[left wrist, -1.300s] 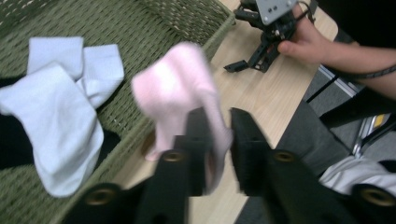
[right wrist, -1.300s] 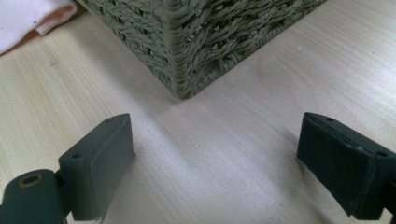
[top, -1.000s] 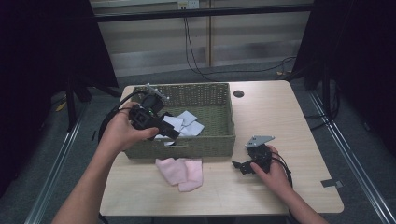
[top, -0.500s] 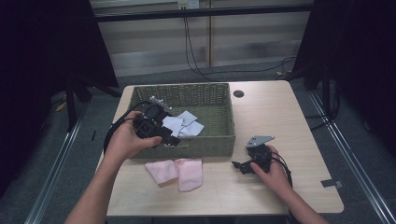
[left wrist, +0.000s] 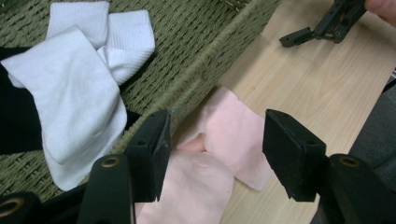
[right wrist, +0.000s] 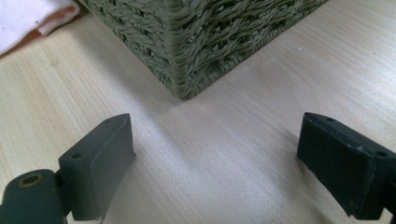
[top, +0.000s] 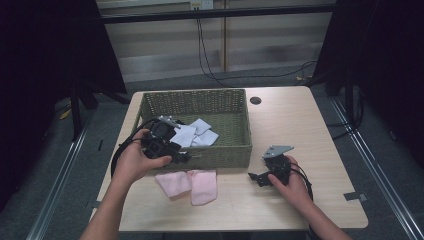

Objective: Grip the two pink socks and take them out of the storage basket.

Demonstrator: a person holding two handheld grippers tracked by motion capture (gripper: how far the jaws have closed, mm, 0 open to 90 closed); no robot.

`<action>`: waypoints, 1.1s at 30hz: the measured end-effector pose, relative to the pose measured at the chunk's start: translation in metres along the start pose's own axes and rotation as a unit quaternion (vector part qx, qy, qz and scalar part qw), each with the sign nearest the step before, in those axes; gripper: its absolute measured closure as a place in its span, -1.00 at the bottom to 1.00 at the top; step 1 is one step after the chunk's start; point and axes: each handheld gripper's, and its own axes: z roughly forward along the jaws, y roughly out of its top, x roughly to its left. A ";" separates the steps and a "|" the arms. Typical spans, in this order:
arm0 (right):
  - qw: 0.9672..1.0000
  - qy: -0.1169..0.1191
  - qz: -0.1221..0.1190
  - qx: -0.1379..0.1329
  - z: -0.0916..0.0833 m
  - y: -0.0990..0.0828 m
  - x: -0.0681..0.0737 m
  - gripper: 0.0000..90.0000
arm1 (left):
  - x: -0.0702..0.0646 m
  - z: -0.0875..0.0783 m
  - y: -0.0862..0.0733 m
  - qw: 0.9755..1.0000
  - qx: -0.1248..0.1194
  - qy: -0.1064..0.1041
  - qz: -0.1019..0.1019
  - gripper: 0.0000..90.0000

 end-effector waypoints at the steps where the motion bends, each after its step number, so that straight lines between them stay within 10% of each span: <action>1: 1.000 0.000 0.000 0.000 0.000 0.000 0.000 -0.77 | 0.001 0.001 -0.002 1.000 0.000 -0.001 0.000 -0.07; 33: 1.000 0.001 -0.001 -0.001 0.001 0.000 0.000 -0.77 | 0.019 0.018 -0.065 1.000 -0.016 0.012 -0.017 -0.14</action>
